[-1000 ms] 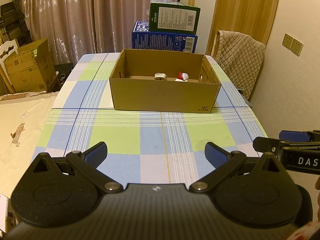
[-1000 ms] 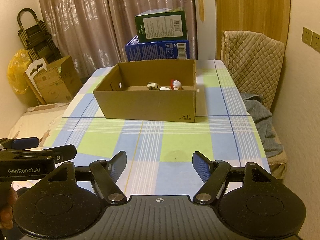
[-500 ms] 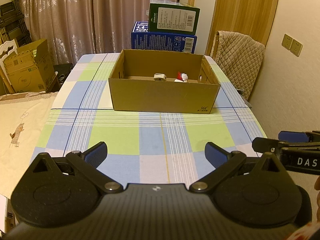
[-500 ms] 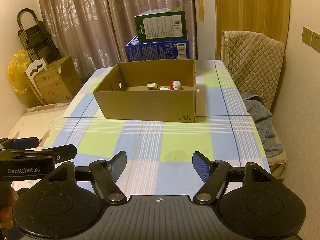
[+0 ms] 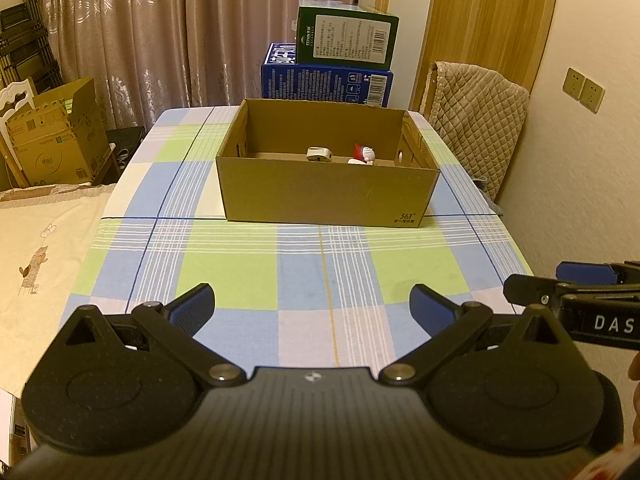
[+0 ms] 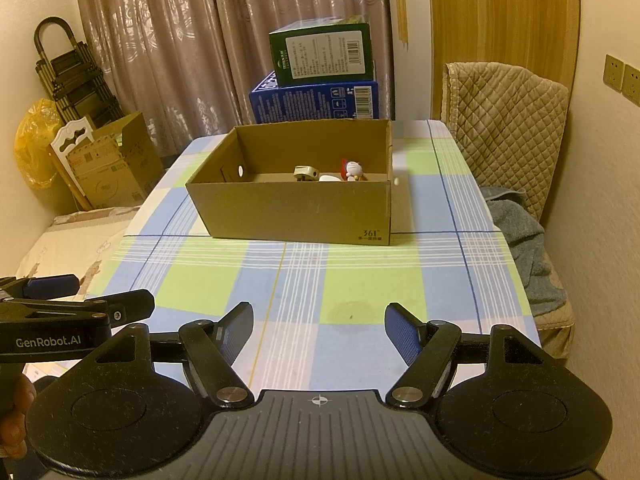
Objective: Organize rigid objects
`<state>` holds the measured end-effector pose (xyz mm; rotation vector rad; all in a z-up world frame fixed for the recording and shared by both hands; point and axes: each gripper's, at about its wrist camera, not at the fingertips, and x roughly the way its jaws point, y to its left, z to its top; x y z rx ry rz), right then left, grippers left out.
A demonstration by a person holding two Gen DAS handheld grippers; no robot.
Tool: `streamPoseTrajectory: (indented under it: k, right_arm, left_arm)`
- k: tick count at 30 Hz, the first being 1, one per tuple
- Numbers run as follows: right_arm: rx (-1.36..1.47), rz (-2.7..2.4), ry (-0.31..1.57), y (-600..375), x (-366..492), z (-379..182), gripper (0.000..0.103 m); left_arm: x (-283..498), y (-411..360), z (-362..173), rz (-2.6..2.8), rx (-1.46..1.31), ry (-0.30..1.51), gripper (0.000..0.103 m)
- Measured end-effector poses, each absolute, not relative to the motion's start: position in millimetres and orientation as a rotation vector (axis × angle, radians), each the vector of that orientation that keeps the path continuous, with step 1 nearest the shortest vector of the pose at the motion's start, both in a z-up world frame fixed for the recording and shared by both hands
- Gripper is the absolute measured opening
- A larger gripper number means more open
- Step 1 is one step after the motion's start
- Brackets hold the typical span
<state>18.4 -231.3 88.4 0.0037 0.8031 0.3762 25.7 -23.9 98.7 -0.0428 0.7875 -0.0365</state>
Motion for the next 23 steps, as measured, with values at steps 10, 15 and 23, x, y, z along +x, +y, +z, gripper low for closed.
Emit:
streamPoseTrajectory:
  k: [10,15,23]
  right_arm:
    - [0.005,0.375,0.802,-231.4,18.8,88.5,0.070]
    - [0.005,0.377,0.803,-231.4,18.9,88.4,0.070]
    - [0.005,0.376,0.802,-231.8,18.4,88.9,0.070]
  left_arm:
    - [25.6,-23.9,98.9,-0.037,-0.044,0.789,0.102]
    - [26.2,-25.3,98.2,-0.037,-0.043,0.790,0.102]
    - [23.9,-21.0,96.4,-0.031,-0.063,0.782,0.102]
